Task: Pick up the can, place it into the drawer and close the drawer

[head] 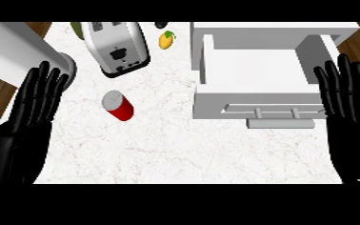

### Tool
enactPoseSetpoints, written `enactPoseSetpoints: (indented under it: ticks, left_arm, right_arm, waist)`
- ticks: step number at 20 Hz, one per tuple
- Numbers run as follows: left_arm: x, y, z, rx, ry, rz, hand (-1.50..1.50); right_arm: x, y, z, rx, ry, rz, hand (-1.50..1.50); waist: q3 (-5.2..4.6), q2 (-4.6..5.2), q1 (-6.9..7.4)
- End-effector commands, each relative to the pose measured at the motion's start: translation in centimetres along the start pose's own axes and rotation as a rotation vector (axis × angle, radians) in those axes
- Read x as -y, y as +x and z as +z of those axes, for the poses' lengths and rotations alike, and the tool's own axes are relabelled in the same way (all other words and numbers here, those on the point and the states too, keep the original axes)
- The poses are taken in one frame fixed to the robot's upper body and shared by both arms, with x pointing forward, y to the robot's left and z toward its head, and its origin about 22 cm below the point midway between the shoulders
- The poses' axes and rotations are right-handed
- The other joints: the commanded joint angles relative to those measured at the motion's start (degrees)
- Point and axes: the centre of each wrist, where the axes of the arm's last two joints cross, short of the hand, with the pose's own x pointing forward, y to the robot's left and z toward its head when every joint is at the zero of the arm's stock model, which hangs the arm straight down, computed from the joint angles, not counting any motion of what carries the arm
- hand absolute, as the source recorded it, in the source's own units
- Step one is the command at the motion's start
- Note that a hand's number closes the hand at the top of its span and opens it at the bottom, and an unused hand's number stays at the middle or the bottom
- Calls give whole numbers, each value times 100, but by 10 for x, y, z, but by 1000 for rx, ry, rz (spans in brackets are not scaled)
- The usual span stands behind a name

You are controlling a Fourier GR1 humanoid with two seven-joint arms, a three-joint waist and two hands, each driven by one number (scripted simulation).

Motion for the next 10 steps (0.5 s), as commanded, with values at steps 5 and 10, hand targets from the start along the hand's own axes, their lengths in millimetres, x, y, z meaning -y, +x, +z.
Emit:
enactPoseSetpoints:
  ticks: [5, 10]
  left_arm:
    - [-24, -4, -20, 54, -6, 49, -150]
    - [-32, -21, 8, -338, 183, 93, -150]
  right_arm:
    - [-6, -3, -13, -8, -17, -7, -150]
    - [8, -19, 8, -308, -156, -10, -150]
  waist:
    - [45, -124, 21]
    - [45, -124, 42]
